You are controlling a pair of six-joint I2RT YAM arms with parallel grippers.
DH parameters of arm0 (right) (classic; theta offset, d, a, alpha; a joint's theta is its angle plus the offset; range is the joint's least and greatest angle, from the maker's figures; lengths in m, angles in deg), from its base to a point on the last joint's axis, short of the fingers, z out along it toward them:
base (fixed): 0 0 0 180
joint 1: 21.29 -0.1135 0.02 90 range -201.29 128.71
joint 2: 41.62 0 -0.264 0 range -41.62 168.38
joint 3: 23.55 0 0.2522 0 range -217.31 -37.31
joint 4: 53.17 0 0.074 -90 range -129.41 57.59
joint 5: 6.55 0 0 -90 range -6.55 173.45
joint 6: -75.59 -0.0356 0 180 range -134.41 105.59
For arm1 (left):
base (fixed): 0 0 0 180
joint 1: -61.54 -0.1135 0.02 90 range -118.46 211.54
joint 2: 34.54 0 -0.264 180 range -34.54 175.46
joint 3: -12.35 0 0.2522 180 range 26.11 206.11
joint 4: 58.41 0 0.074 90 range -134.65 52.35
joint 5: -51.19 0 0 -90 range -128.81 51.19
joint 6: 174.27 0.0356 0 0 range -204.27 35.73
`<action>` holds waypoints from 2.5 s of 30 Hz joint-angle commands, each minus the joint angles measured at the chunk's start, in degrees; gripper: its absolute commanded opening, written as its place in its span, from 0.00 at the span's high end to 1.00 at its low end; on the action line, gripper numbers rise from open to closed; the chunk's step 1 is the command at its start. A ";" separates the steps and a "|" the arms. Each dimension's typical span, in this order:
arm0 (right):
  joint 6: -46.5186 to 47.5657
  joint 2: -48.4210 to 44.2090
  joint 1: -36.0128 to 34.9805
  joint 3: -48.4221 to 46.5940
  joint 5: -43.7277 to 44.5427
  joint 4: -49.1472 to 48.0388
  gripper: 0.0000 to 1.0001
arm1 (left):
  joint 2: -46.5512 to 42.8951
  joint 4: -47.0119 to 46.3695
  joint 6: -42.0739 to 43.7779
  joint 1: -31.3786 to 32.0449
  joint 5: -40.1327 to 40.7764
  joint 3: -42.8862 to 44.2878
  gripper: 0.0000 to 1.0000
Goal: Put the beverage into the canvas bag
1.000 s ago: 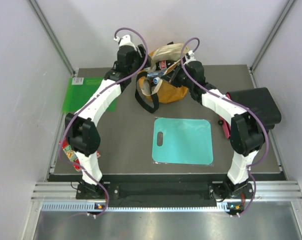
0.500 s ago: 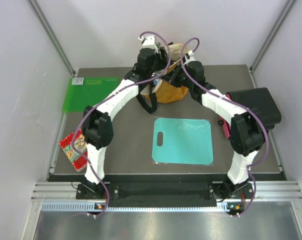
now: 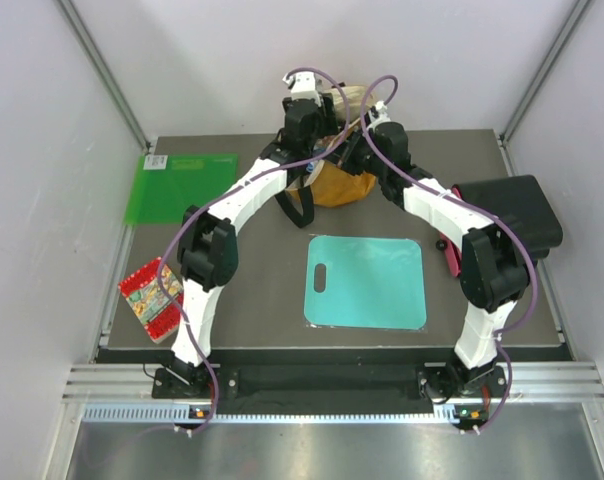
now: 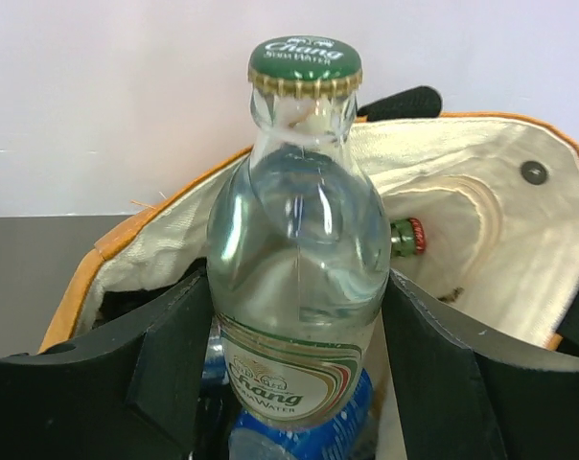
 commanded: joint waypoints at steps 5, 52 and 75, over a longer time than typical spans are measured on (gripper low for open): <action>-0.70 -7.34 -1.16 -3.44 -3.81 -14.74 1.00 | 1.49 -6.51 3.65 0.00 4.52 3.73 1.00; -0.61 -8.84 0.34 -1.24 -3.28 -15.44 1.00 | -3.52 -7.39 7.17 0.00 -14.20 -5.06 0.21; -1.32 -10.86 2.89 -0.98 -2.75 -14.47 1.00 | -15.29 -3.78 5.76 -0.09 -12.53 -14.11 0.15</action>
